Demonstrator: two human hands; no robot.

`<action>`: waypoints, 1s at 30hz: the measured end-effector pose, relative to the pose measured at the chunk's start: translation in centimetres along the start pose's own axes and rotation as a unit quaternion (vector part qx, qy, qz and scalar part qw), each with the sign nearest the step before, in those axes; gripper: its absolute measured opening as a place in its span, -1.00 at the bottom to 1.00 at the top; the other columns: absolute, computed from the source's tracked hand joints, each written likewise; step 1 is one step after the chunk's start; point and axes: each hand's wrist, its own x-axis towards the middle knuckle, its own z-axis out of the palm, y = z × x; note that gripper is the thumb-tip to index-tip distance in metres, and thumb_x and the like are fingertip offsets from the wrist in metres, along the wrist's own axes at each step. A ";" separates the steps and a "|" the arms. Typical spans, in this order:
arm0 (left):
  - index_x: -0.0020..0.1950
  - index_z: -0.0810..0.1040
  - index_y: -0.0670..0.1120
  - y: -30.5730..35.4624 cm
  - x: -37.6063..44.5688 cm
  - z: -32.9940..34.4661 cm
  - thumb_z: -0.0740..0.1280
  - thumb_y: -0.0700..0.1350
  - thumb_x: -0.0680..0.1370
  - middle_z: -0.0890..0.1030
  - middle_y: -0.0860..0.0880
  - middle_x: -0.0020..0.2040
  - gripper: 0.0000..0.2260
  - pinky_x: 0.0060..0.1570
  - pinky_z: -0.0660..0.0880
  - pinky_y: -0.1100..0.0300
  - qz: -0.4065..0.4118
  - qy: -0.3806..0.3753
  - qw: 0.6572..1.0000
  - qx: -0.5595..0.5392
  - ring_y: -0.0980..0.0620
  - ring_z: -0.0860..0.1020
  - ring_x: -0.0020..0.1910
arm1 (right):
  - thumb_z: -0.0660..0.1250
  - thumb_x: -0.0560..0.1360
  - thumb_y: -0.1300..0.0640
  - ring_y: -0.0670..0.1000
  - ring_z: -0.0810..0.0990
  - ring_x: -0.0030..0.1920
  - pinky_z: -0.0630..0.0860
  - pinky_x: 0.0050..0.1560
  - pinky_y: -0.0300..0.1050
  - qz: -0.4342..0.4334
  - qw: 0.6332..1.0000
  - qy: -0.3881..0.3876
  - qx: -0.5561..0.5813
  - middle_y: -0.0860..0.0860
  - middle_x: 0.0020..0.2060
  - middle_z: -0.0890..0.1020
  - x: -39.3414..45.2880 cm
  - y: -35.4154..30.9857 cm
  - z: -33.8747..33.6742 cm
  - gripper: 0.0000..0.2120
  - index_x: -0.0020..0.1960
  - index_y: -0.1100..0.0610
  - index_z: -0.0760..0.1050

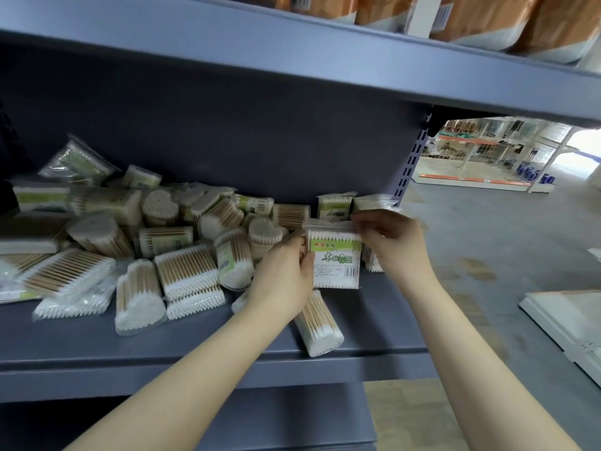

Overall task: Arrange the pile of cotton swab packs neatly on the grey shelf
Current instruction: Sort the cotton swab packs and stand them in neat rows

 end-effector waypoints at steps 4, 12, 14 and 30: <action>0.13 0.50 -0.15 0.1 0.4 0.4 0.17 -0.11 0.60 0.60 -0.07 0.00 -0.80 -0.05 0.47 0.06 0.001 0.003 1.000 -0.002 -0.05 0.54 -0.03 | 0.26 0.43 0.41 -0.33 0.53 -0.36 0.41 -0.23 -0.47 0.005 1.000 -0.006 0.002 -0.09 -0.26 0.61 0.4 0.4 -0.2 -0.75 -0.12 0.10 0.58; 0.12 0.50 -0.15 0.9 2.0 2.0 0.18 -0.10 0.59 0.61 -0.08 -0.01 -0.79 -0.04 0.48 0.03 -0.014 0.028 1.000 0.005 -0.08 0.56 -0.03 | 0.32 0.41 0.35 -0.28 0.52 -0.34 0.43 -0.24 -0.40 0.026 0.997 -0.066 -0.021 -0.09 -0.26 0.64 2.2 1.7 -1.6 -0.77 -0.14 0.04 0.61; 0.16 0.49 -0.14 1.2 2.6 2.5 0.20 -0.10 0.57 0.61 -0.09 -0.02 -0.78 -0.02 0.47 0.02 -0.015 0.039 0.999 0.001 -0.10 0.56 -0.02 | 0.31 0.39 0.36 -0.29 0.53 -0.33 0.44 -0.18 -0.37 0.013 0.996 -0.086 -0.033 -0.16 -0.31 0.64 2.6 1.9 -2.0 -0.72 -0.19 -0.02 0.60; 0.34 0.40 -0.03 1.1 4.3 6.1 0.20 -0.14 0.57 0.38 -0.04 0.22 -0.67 0.04 0.40 0.13 0.038 -0.045 0.986 0.156 -0.04 0.47 0.10 | 0.24 0.41 0.34 -0.07 0.45 -0.05 0.35 -0.06 -0.24 -0.058 0.976 -0.088 -0.192 -0.09 -0.11 0.53 4.4 5.5 -4.2 -0.73 0.01 0.10 0.59</action>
